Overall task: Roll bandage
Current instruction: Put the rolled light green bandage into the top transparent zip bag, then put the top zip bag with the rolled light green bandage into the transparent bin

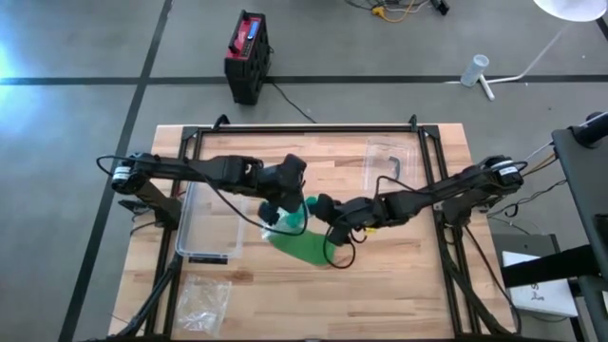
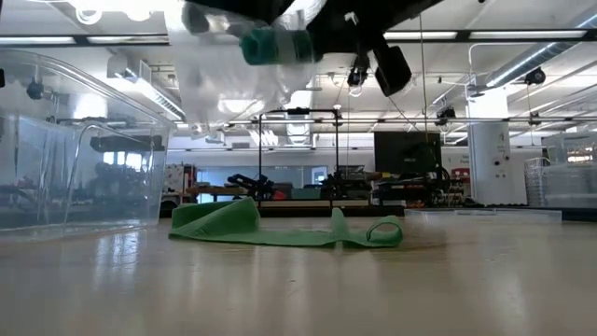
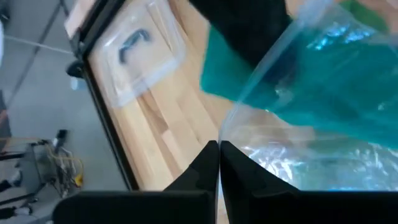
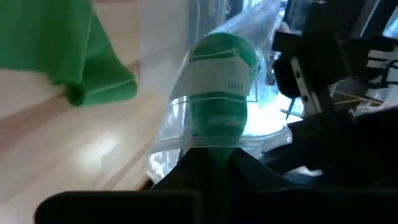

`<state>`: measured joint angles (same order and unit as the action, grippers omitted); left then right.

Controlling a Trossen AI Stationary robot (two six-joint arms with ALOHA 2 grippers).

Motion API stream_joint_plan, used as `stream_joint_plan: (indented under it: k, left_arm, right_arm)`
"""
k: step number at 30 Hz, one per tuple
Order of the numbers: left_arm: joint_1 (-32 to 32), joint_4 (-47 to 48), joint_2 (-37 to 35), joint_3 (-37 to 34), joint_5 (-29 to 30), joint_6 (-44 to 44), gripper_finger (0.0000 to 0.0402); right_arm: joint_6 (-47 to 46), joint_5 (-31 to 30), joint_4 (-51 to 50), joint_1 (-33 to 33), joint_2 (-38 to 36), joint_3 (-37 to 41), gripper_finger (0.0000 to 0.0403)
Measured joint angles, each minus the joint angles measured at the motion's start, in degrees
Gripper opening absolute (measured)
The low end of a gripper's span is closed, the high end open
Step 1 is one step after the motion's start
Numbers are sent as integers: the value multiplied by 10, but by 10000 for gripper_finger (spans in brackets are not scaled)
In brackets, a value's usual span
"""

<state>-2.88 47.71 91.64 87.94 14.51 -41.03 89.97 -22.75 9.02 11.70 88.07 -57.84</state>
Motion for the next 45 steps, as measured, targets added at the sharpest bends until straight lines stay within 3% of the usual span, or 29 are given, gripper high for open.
stream_joint_plan:
  k: [8, 13, 20, 27, 31, 38, 41, 45]
  left_arm:
    - [-31, -36, 0, 0, -5, 11, 0]
    - [-55, -61, 0, 0, 4, 11, 0]
    - [-66, -104, -4, 0, 56, -11, 0]
    - [-62, -139, -11, -9, 59, 30, 0]
    - [-55, -223, -27, -49, 51, 26, 0]
    - [-23, -434, -70, -179, 31, 1, 0]
    - [-12, -453, -97, -213, 69, 9, 0]
    - [9, -444, -150, -232, 145, 32, 0]
  right_arm:
    - [-46, 56, 14, 3, 2, 0, 69]
    - [-116, 56, 18, 11, 2, 0, 127]
    - [-138, 36, 10, 26, -32, -2, 185]
    - [-234, -44, -82, 29, -104, -2, 194]
    - [-324, -49, -153, 30, -151, -2, 195]
    - [-410, -40, -226, 29, -204, -1, 196]
    - [-461, -91, -264, 23, -222, -1, 195]
    - [-563, -103, -302, -7, -244, 6, 190]
